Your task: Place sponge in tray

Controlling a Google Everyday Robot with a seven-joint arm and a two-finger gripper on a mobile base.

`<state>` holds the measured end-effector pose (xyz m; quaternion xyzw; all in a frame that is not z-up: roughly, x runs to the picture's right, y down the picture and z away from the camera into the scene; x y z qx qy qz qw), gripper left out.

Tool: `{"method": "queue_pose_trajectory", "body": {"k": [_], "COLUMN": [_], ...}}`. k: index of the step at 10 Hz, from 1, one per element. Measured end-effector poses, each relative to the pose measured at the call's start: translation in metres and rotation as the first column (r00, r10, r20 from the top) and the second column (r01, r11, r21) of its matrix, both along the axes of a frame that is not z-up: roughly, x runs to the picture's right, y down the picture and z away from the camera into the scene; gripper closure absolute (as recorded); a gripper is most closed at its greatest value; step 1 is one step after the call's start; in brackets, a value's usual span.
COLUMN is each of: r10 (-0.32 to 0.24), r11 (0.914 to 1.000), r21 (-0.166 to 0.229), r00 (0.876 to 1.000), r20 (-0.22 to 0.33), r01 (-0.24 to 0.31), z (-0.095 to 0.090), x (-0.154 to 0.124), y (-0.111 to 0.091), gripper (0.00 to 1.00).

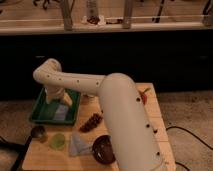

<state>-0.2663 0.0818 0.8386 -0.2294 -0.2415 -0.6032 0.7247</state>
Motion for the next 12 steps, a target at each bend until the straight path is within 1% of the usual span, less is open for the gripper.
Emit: {"method": "queue_pose_trajectory", "body": {"k": [7, 12], "r10": [-0.011, -0.023], "r11": [0.9999, 0.9997], "r21": [-0.001, 0.006], "r00": [1.0, 1.0], "r20": [0.007, 0.014], "r01": [0.011, 0.023], "z": [-0.0003, 0.0009], "x": [-0.002, -0.0096], "y": [-0.0029, -0.0035], "gripper": [0.2, 0.2]}}
